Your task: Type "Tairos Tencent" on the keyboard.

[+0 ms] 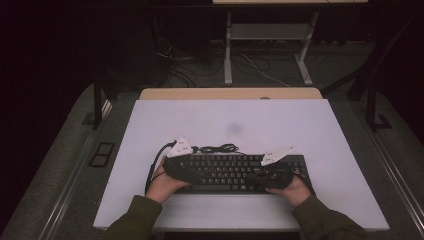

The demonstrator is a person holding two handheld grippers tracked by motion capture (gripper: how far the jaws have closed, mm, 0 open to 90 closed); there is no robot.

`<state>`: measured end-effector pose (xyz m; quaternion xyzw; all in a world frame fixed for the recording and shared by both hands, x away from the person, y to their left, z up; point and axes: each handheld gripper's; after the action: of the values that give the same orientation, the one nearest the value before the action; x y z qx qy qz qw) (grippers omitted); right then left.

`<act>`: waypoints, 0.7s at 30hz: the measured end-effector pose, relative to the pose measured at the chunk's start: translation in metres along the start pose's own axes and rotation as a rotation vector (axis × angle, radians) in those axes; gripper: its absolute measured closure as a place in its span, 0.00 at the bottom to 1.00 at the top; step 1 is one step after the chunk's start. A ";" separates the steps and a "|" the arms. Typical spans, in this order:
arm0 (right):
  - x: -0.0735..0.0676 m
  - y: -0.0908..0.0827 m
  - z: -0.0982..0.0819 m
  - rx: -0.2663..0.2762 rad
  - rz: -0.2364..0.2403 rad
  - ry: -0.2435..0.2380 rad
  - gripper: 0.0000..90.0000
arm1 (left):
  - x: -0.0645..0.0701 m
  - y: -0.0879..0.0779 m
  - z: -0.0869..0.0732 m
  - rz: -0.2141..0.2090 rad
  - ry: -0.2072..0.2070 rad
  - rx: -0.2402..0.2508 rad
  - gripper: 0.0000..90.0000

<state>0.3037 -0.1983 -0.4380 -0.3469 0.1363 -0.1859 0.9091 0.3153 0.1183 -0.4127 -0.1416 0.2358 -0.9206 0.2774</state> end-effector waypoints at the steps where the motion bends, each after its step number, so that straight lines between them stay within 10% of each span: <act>1: 0.000 0.000 0.000 0.000 -0.001 0.000 0.99 | 0.000 0.001 -0.001 0.001 -0.002 -0.002 0.09; 21: -0.001 0.000 0.000 0.000 -0.003 -0.002 0.99 | -0.004 0.008 -0.008 -0.008 -0.036 -0.083 0.60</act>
<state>0.3032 -0.1980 -0.4380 -0.3474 0.1349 -0.1870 0.9089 0.3185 0.1175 -0.4237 -0.1706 0.2680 -0.9084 0.2718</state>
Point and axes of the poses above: each handheld gripper's, and its own axes: y roughly forward along the jaws, z roughly out of its top, x roughly to its right, and after that the axes turned 4 degrees about -y, right-handed
